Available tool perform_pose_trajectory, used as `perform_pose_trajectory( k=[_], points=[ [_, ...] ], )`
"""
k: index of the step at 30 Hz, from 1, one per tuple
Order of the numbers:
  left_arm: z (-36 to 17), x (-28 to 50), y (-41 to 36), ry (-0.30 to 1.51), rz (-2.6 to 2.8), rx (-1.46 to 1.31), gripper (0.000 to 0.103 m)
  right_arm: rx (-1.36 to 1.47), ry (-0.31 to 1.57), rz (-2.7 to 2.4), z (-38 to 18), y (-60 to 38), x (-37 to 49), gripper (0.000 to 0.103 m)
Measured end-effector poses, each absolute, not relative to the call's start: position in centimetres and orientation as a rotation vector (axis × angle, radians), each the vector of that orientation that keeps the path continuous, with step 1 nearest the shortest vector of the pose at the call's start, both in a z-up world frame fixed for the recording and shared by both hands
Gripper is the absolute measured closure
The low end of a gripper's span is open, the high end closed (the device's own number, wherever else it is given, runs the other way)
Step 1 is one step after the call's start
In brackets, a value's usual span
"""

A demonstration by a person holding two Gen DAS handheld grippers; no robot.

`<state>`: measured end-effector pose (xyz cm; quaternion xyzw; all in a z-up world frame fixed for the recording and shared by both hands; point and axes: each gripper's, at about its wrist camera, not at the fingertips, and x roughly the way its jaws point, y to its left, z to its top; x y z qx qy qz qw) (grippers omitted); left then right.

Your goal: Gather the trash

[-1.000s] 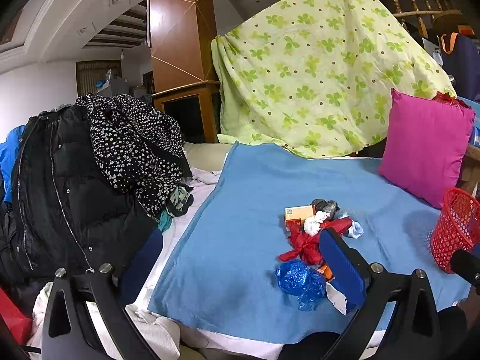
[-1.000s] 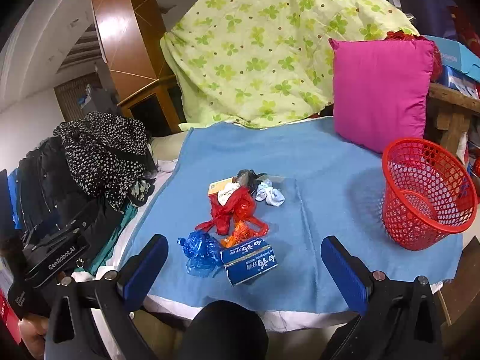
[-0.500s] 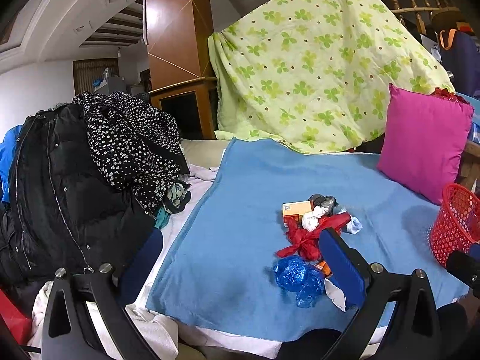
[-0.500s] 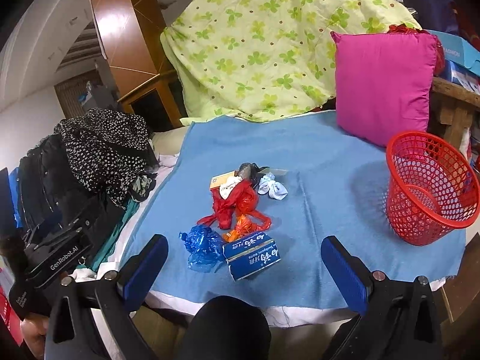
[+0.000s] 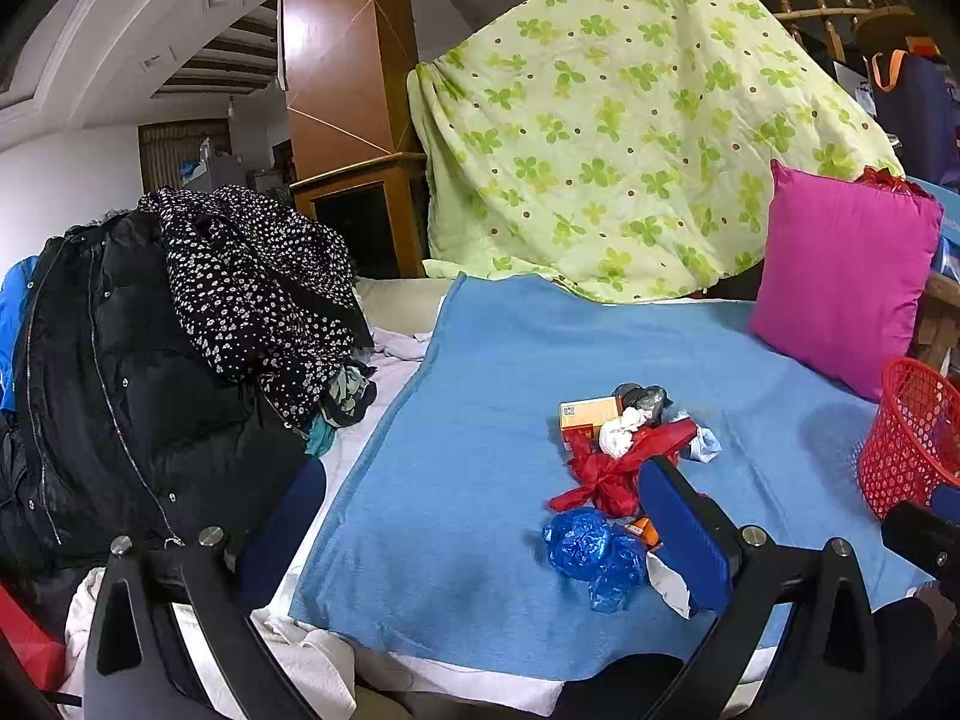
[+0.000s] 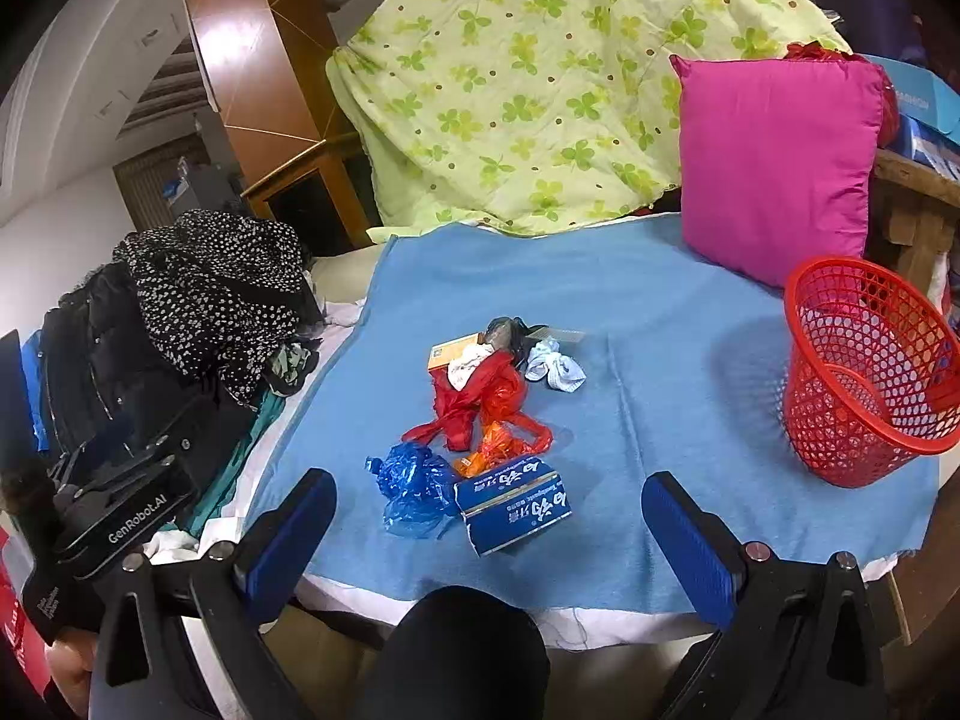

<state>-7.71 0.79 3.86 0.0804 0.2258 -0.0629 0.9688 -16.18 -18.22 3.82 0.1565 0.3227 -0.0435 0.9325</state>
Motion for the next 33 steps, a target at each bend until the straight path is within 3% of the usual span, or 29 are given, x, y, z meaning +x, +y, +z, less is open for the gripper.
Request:
perform_pose_trajectory(
  k=[33],
  points=[
    [3.16, -7.51, 1.31, 0.48, -0.134, 0.16, 0.0, 0.321, 0.658, -0.084, 3.52, -17.39, -16.16, 0.0]
  ],
)
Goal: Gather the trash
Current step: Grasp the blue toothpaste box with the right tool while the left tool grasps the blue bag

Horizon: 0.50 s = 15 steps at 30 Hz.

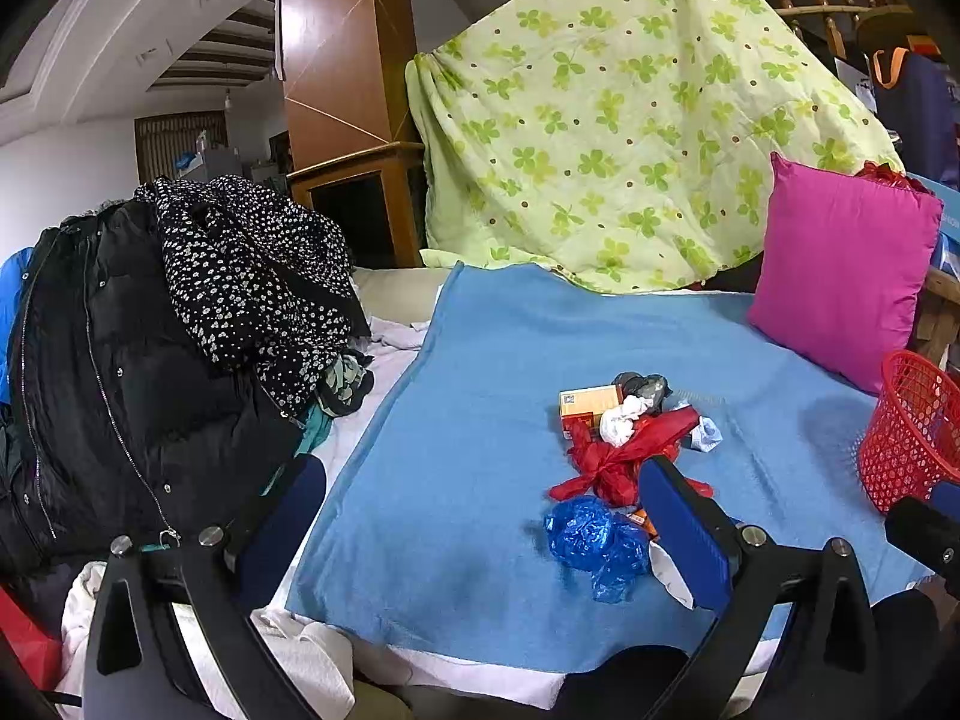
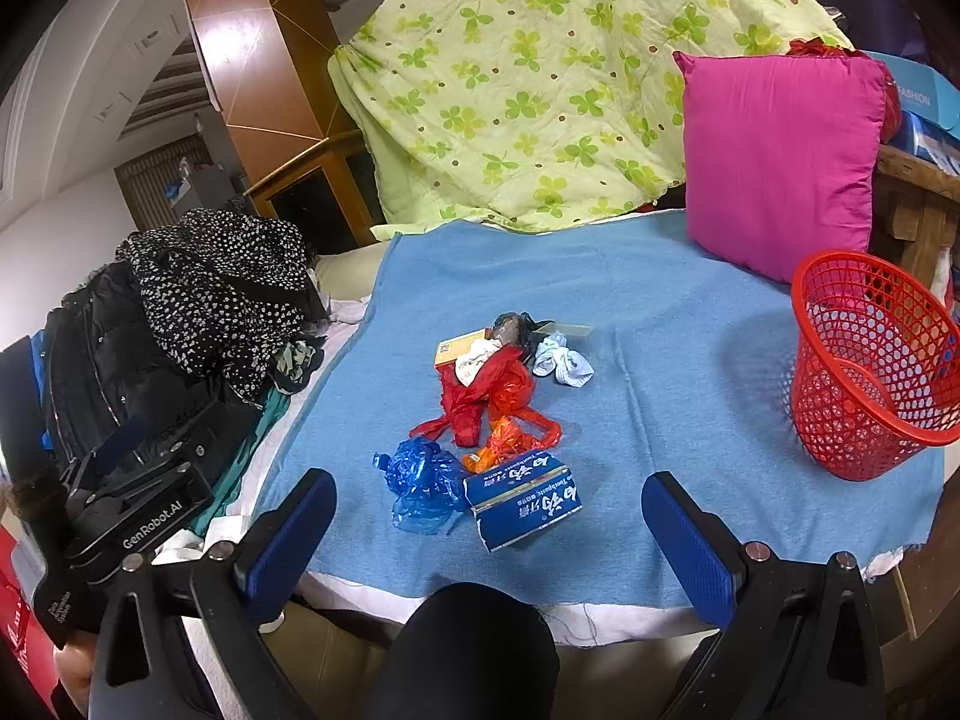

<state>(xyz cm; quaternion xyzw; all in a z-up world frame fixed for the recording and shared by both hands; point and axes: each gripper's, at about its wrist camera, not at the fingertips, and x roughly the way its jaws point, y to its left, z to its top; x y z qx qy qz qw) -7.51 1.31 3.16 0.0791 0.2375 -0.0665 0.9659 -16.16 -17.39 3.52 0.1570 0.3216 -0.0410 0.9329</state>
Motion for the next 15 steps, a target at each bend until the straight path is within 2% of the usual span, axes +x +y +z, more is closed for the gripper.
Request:
perform_pose_trajectory(
  k=[9, 15],
  points=[
    [1.8, -6.1, 2.2, 0.526, -0.126, 0.142, 0.0, 0.371, 0.704, -0.052, 2.2, -18.0, -15.4, 0.0],
    [-2.0, -2.6, 4.6, 0.653, -0.062, 0.098, 0.0, 0.628, 0.854, -0.01, -3.8, -21.6, -12.1, 0.001]
  ],
)
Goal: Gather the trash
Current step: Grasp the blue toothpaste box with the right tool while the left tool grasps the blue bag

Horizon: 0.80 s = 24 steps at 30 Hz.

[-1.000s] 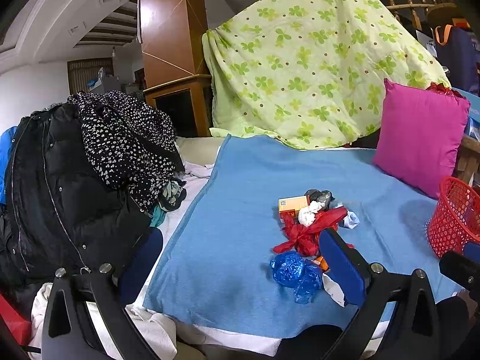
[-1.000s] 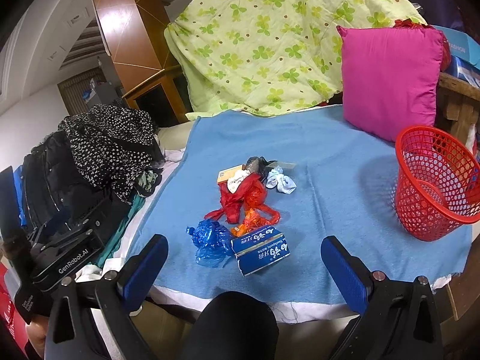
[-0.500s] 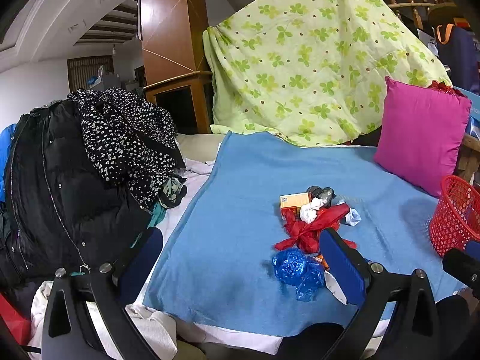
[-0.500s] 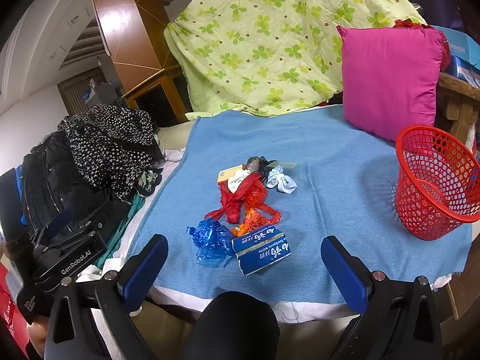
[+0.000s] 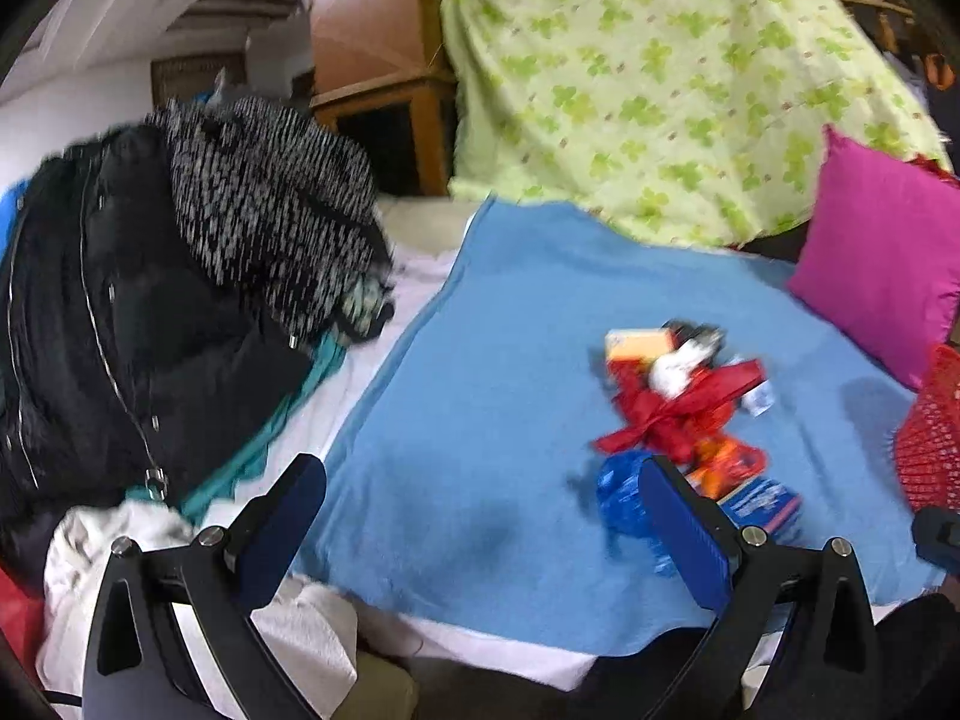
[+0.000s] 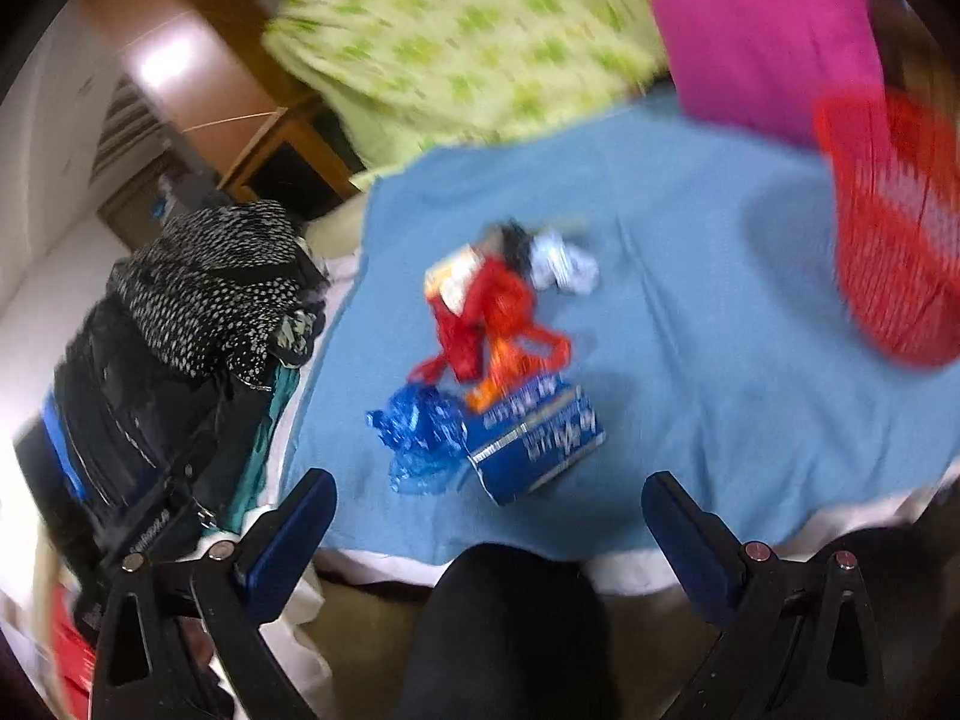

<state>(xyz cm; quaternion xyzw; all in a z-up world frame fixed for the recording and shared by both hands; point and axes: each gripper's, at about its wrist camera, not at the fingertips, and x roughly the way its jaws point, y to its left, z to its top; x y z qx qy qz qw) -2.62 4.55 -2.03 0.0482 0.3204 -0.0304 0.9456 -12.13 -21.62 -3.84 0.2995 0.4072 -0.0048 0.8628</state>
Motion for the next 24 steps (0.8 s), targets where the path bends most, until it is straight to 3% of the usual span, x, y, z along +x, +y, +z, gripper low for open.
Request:
perform_pose_trajectory(
  k=[9, 15, 19, 21, 23, 24],
  points=[
    [-6.7, 0.6, 4.3, 0.805, -0.126, 0.056, 0.0, 0.95, 1.005, 0.002, -12.7, -24.2, -6.6, 0.019],
    [-8.4, 2.1, 2.9, 0.863, -0.226, -0.006, 0.001, 1.066, 1.046, -0.008, -15.9, -24.1, -4.1, 0.02],
    [-9.3, 3.5, 1.7, 0.894, -0.286, -0.03, 0.012, 1.093, 1.054, -0.037, -16.4, -24.2, -2.7, 0.021],
    [-10.0, 4.3, 1.2, 0.921, -0.312, -0.051, 0.016, 1.095, 1.064, -0.053, -16.7, -24.2, -2.1, 0.028],
    [-10.8, 5.1, 0.5, 0.956, -0.338, -0.072, 0.022, 1.068, 1.079, -0.066, -16.8, -24.1, -1.6, 0.043],
    [-11.2, 5.4, 0.2, 0.972, -0.351, -0.08, 0.024, 1.055, 1.078, -0.066, -16.8, -23.9, -1.5, 0.043]
  ],
)
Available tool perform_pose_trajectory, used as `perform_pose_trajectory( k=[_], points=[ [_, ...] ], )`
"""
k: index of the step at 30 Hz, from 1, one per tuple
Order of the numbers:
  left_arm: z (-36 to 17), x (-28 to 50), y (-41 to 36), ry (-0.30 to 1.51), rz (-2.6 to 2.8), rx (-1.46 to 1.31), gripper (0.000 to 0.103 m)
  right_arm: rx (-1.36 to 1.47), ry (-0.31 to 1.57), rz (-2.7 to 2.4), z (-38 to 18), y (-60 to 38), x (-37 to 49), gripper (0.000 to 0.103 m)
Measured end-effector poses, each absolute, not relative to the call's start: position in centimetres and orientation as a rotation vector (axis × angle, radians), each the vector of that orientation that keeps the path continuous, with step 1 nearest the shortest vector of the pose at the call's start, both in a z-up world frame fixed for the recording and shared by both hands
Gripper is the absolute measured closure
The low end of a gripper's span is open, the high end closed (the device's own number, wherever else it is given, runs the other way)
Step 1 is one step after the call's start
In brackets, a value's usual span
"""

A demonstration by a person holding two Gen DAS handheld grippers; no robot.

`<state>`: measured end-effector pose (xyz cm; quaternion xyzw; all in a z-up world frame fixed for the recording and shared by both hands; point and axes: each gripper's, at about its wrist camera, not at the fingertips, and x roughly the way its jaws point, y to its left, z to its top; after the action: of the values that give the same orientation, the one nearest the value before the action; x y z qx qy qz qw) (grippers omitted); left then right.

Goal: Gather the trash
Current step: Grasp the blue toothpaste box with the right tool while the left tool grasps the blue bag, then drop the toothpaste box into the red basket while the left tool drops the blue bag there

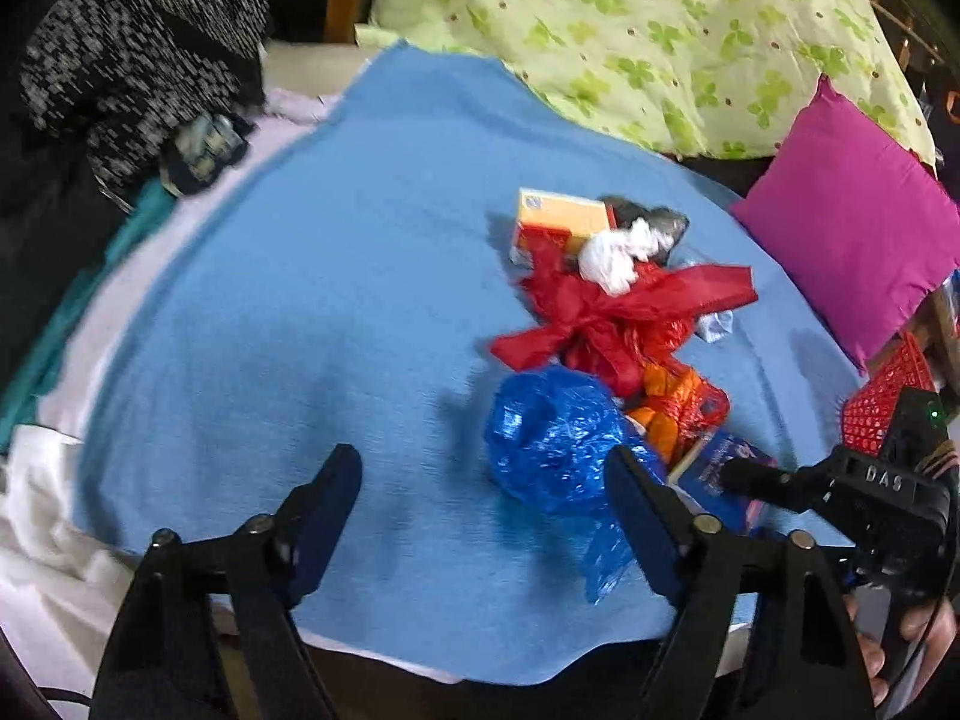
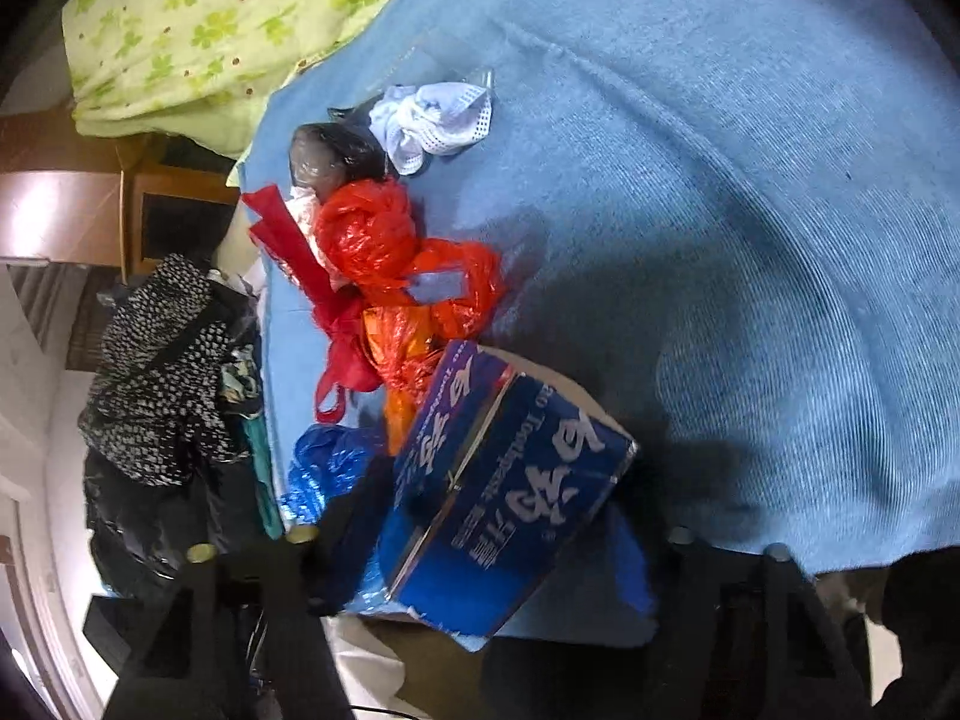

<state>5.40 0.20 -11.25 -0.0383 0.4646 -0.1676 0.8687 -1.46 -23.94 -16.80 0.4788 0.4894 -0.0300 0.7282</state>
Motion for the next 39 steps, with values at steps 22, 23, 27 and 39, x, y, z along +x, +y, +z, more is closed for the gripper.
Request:
perform_pose_trajectory(
  k=[22, 23, 27, 39],
  points=[
    [-9.8, 6.3, -5.4, 0.939, -0.507, -0.044, 0.081, 0.396, 0.365, -0.19, -0.1, -27.5, -9.5, 0.049],
    [-9.6, 6.4, -5.4, 0.93, -0.508, -0.039, 0.081, 0.383, 0.326, -0.208, 0.7, -27.8, -10.3, 0.049],
    [-8.6, 6.3, -5.5, 0.9, -0.485, -0.014, 0.082, 0.356, 0.189, -0.284, 2.8, -29.9, -13.6, 0.049],
    [-1.6, 3.0, -12.1, 0.775, -0.638, 0.046, 0.083, 0.542, 0.048, -0.478, 3.8, -40.0, -21.1, 0.049]
  ],
)
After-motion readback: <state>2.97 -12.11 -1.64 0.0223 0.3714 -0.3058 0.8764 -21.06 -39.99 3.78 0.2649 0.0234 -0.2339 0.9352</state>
